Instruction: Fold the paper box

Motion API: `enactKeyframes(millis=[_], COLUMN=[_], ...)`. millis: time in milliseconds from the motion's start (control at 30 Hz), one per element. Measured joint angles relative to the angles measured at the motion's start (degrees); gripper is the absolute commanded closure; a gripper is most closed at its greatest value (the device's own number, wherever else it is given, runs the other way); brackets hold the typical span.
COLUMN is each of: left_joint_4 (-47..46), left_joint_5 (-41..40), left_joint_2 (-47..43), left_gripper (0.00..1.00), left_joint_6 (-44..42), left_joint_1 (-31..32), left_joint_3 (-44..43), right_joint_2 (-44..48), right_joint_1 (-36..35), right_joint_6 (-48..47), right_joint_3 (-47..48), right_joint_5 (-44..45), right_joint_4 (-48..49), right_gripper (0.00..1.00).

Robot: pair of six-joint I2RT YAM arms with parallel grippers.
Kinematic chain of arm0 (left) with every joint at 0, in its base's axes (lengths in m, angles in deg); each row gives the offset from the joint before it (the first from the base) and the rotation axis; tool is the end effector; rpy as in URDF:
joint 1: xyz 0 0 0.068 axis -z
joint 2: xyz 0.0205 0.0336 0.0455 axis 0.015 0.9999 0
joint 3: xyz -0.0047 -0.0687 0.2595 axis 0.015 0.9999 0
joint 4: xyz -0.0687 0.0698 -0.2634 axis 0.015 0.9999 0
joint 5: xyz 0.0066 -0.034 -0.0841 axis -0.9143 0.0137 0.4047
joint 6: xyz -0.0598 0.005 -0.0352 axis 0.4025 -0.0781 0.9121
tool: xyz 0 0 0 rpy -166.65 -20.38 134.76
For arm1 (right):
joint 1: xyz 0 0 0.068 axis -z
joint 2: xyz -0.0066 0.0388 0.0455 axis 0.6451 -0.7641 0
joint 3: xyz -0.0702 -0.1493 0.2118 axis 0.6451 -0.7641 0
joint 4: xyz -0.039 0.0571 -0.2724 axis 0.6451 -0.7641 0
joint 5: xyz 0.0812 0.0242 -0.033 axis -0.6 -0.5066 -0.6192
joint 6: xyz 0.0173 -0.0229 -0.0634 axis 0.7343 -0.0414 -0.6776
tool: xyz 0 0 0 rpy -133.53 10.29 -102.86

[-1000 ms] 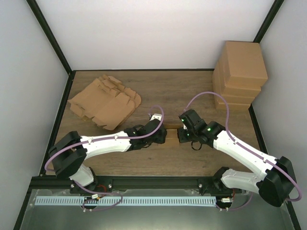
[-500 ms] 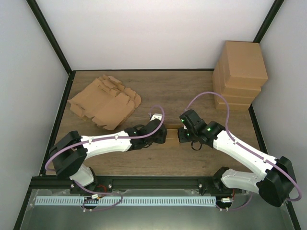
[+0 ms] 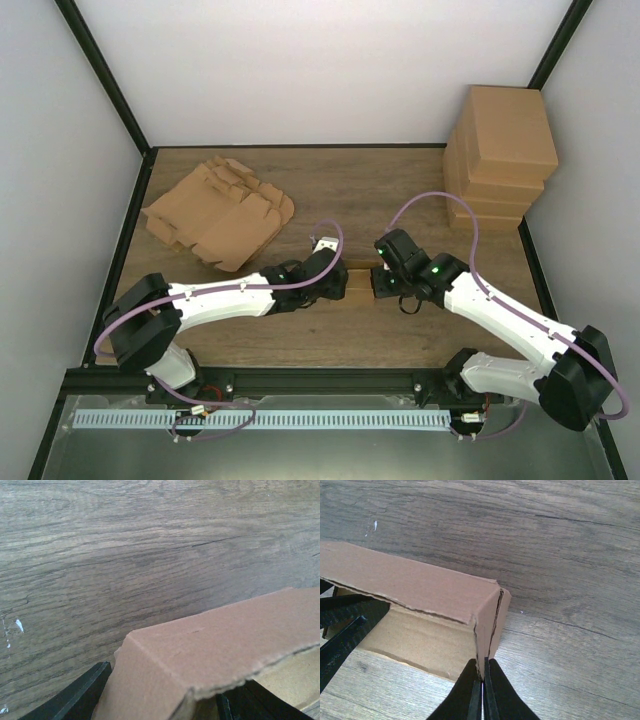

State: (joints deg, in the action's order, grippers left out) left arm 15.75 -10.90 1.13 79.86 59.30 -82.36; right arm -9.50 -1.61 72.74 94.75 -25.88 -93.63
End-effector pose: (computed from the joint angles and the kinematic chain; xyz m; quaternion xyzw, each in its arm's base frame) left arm 0.1902 -0.3020 0.1678 0.1264 0.9193 -0.1882 0.3218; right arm 0.1850 0.1593 0.2185 -0.0937 0.9610 0.1194 0.2313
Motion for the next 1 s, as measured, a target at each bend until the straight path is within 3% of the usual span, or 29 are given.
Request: enactKeyframes(millis=[633,767,900,1000], left_joint_4=[1.1,2.6,5.3,8.3], left_joint_5=[-0.3,-0.3,0.0,0.6], left_joint_2=[-0.1,-0.2,-1.4,-2.6], left_gripper=[0.41,0.33,0.30,0.27], left_joint_6=[0.0,-0.1,-0.3,-0.5], left_joint_1=[0.0,0.0,0.0,0.0], left_joint_3=[-0.4,-1.1,-1.3,-1.6], right_joint_2=[-2.6,-2.6,-2.6,-2.3], right_joint_1=[-0.5,-0.6,-0.7,-0.8], right_joint_6=[2.4,2.9,3.1,3.0], right_joint_3=[0.0,0.0,0.0,0.1], right_joint_5=[-1.4,-1.4,-1.4,-1.5], right_joint_4=[0.2,-0.2,-0.9,-1.6], right_gripper=[0.99,0.91,0.77,0.74])
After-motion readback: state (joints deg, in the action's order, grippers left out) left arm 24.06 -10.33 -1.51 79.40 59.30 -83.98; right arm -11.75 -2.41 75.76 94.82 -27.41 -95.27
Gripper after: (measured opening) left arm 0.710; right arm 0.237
